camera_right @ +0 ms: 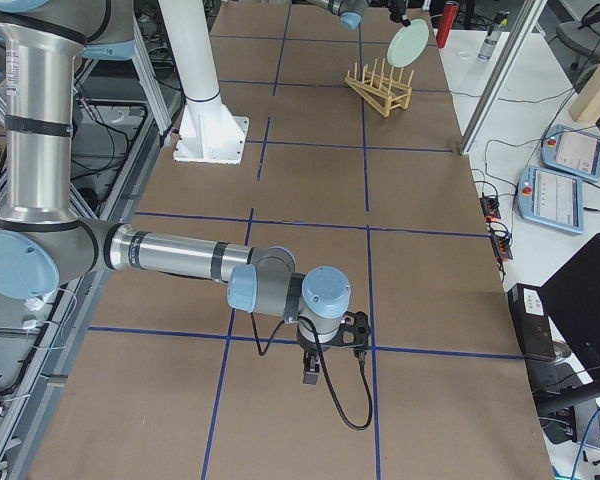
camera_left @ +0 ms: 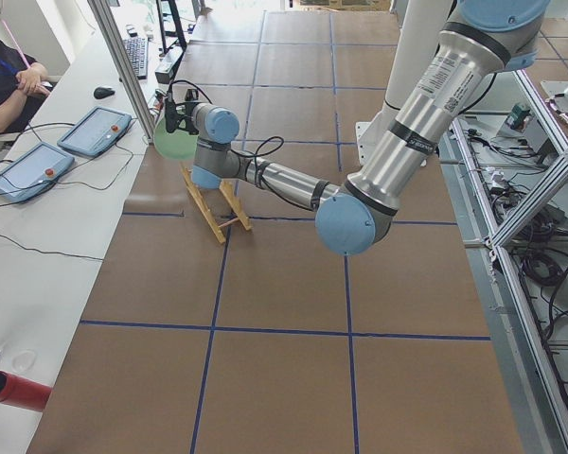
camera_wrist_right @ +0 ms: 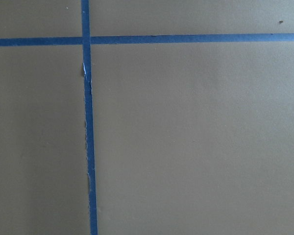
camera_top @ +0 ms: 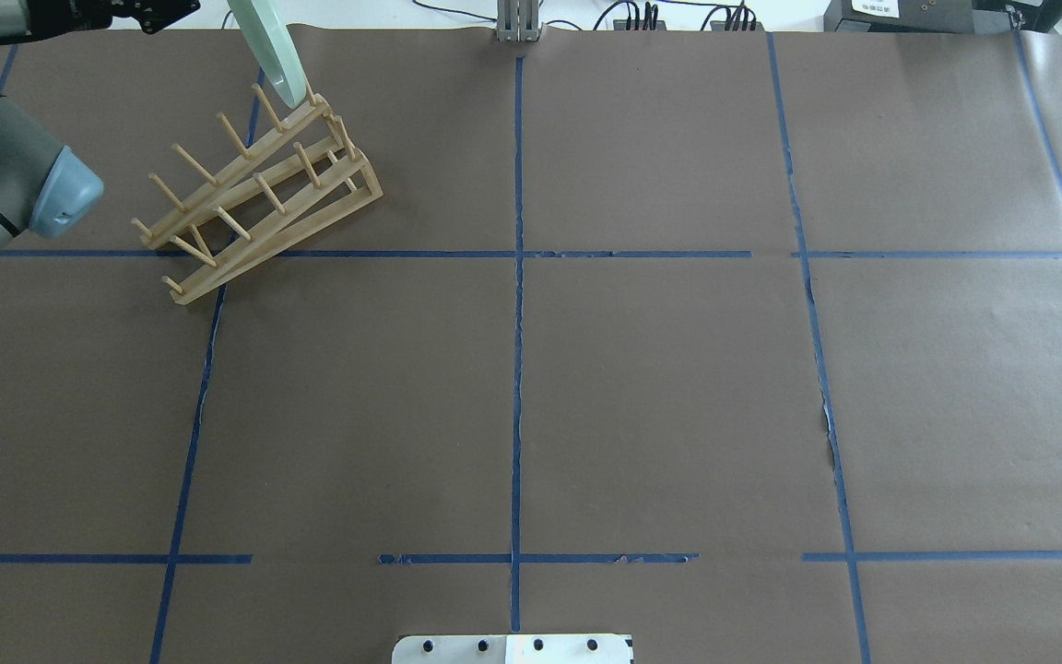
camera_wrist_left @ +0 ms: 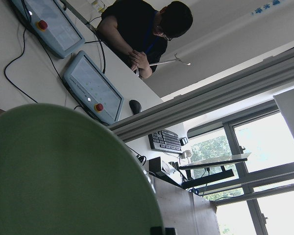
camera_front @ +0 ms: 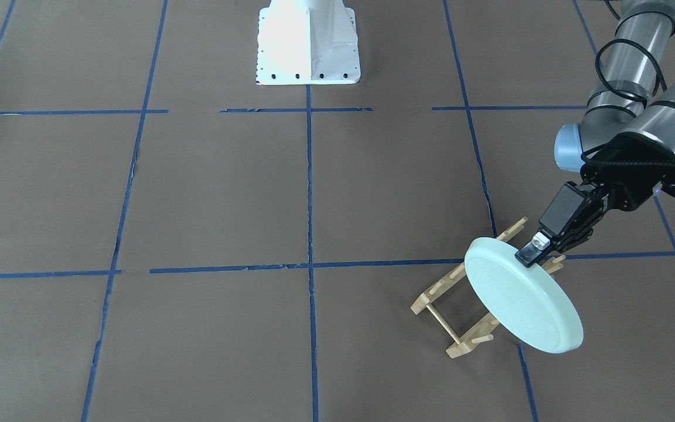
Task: Place plate on rack
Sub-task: 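Lower the upright plate into the rack slots and open the left gripper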
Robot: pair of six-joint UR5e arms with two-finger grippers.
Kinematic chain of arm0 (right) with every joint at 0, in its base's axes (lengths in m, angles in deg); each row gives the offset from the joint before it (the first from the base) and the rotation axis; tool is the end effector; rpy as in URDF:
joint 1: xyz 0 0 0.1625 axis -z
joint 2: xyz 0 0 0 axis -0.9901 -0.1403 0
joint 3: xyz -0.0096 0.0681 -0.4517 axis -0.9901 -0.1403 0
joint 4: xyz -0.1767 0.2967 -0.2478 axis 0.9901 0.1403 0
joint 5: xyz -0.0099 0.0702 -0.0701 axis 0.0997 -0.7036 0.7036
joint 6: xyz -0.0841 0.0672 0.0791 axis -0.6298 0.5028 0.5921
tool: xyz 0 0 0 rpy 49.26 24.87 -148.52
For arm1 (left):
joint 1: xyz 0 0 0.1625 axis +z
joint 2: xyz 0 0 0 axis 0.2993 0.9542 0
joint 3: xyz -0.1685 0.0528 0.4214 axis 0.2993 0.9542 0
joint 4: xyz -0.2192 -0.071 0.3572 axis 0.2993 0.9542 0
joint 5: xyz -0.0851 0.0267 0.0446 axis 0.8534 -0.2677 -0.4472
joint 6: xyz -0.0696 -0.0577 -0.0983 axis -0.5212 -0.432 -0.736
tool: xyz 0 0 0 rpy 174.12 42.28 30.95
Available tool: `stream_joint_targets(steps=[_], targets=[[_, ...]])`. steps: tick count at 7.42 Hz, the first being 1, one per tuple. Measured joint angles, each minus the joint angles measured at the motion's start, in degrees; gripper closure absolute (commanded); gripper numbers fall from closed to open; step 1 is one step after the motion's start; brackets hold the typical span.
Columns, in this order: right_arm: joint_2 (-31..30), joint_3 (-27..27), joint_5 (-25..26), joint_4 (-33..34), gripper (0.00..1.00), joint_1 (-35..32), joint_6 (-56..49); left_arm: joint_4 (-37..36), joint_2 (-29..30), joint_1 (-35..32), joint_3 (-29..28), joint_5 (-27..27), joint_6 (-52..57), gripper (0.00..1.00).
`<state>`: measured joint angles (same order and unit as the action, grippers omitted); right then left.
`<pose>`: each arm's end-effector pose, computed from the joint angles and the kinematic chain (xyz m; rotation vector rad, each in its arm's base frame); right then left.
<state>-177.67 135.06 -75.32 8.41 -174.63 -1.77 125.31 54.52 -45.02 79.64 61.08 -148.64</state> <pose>0.0649 -0.4375 0.7600 -0.0622 -0.7328 0.0176 0.2655 -0.6682 0.3080 0.5012 1.7774 -0.4745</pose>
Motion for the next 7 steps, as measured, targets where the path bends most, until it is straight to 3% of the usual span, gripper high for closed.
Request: stream_joint_targets(steps=[7], targets=[[0.0, -0.01, 0.0, 0.0, 0.0, 0.0, 0.0, -0.08, -0.94, 5.36, -3.33, -4.43, 2.66, 1.0]])
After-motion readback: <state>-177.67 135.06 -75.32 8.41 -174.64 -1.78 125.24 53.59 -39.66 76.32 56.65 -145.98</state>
